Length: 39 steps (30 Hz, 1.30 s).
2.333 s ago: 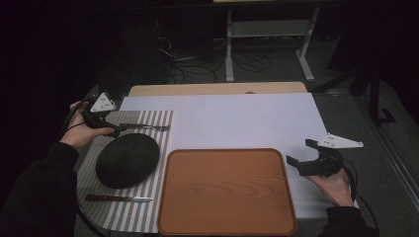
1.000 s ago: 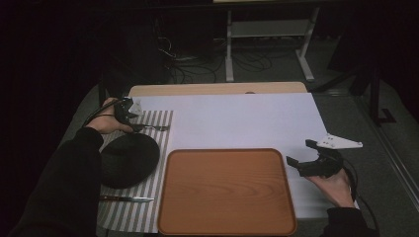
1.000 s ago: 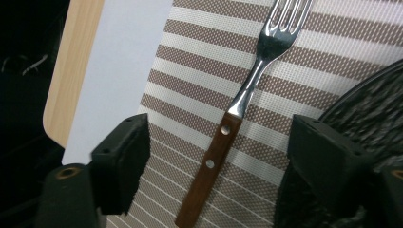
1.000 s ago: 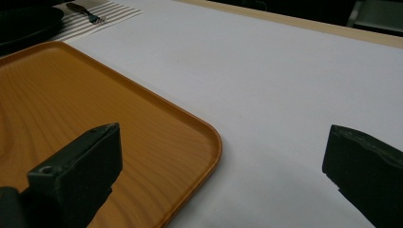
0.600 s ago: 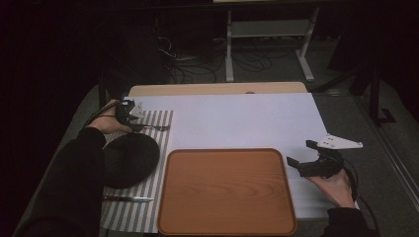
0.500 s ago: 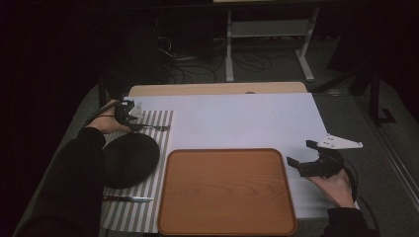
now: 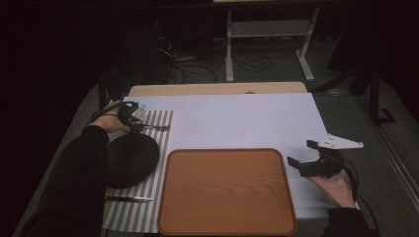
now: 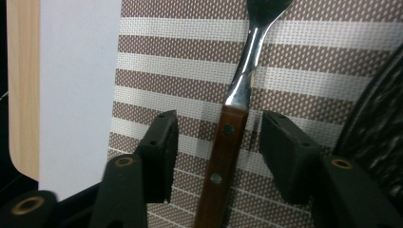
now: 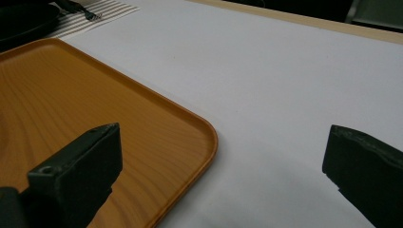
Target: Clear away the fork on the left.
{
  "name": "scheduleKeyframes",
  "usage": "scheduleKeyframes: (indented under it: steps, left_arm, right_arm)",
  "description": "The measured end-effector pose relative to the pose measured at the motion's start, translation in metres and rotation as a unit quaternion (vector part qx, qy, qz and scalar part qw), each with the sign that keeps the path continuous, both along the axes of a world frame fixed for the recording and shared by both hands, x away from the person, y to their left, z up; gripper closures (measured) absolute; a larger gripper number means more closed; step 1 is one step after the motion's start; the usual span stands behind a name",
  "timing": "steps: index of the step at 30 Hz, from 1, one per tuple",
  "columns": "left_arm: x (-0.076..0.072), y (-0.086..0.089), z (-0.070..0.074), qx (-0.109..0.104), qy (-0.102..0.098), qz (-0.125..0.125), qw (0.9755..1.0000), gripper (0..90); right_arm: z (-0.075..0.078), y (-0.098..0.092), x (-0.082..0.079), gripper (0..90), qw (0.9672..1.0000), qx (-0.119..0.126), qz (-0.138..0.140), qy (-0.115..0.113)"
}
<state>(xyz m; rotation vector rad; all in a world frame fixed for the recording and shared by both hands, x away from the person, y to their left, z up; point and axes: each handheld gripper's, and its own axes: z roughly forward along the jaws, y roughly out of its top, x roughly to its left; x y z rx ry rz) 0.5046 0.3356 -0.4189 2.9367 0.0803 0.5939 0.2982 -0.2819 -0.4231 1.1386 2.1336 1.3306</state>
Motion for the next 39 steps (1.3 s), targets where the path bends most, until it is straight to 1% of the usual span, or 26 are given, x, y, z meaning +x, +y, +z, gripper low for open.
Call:
scheduleKeyframes:
  steps: [2, 3, 7, 11, 13, 15, 17, 19, 22, 25, 27, 30, 32, 33, 35, 36, 39]
  left_arm:
    - [0.002, 0.0, 0.0, 0.008, 0.002, 0.001, 1.0, 53.6]
    - [0.003, 0.0, -0.001, 0.007, 0.005, 0.003, 1.0, 55.1]
    - [0.005, 0.003, -0.001, -0.005, 0.014, 0.01, 0.9998, 58.3]
    - [0.006, 0.004, -0.001, -0.01, 0.025, 0.011, 0.9996, 62.0]
    - [0.005, 0.003, -0.001, -0.007, 0.028, 0.011, 0.9995, 65.8]
    - [0.005, 0.002, -0.001, -0.004, 0.03, 0.01, 0.9995, 67.0]
    - [0.006, 0.0, 0.0, 0.004, 0.031, 0.005, 0.9995, 67.6]
    - [0.005, -0.002, 0.0, 0.013, 0.036, 0.009, 0.9992, 72.0]
    - [0.004, -0.006, 0.0, 0.025, 0.033, 0.019, 0.999, 73.3]
    - [0.003, -0.008, 0.0, 0.031, 0.033, 0.018, 0.9988, 75.0]
    - [0.002, -0.01, 0.0, 0.029, 0.034, 0.023, 0.9988, 76.3]
    - [0.001, -0.011, 0.001, 0.038, 0.03, 0.018, 0.9987, 76.4]
    - [-0.001, -0.012, 0.003, 0.038, 0.028, 0.02, 0.9987, 76.4]
    - [-0.002, -0.012, 0.005, 0.041, 0.029, 0.027, 0.9984, 76.5]
    - [-0.003, -0.014, 0.008, 0.05, 0.025, 0.028, 0.998, 76.5]
    - [-0.004, -0.015, 0.01, 0.052, 0.026, 0.03, 0.9978, 76.5]
    - [-0.006, -0.016, 0.016, 0.053, 0.023, 0.031, 0.9979, 76.6]
  right_arm:
    - [0.0, 0.0, 0.0, 0.0, 1.0, 0.001, 0.0, 0.0]
    - [0.0, -0.001, 0.0, 0.0, 1.0, 0.001, 0.0, 0.0]
    - [0.0, -0.001, 0.0, 0.0, 1.0, 0.0, 0.0, 0.0]
    - [0.0, 0.0, 0.001, 0.0, 1.0, 0.001, 0.002, 0.001]
    - [0.0, 0.0, 0.001, 0.0, 1.0, 0.001, 0.003, 0.002]
    - [-0.001, 0.0, 0.001, 0.0, 1.0, 0.001, 0.004, 0.003]
    - [-0.001, 0.0, 0.001, 0.0, 1.0, 0.001, 0.003, 0.003]
    - [0.0, 0.0, 0.001, 0.0, 1.0, 0.001, 0.003, 0.003]
    - [-0.001, 0.0, 0.001, 0.0, 1.0, 0.002, 0.003, 0.003]
    - [0.0, 0.0, 0.001, 0.0, 1.0, 0.002, 0.003, 0.002]
    - [0.0, -0.001, 0.001, 0.0, 1.0, 0.002, 0.003, 0.0]
    - [0.0, -0.001, 0.001, 0.0, 1.0, 0.002, 0.003, 0.001]
    - [0.0, -0.001, 0.001, 0.0, 1.0, 0.002, 0.002, 0.001]
    - [0.0, -0.001, 0.001, 0.0, 1.0, 0.002, 0.002, 0.0]
    - [0.001, -0.001, 0.0, 0.0, 1.0, 0.001, 0.002, 0.0]
    - [0.001, -0.001, 0.0, 0.0, 1.0, 0.001, 0.002, -0.001]
    - [0.001, -0.001, 0.0, 0.0, 1.0, 0.002, 0.002, -0.003]
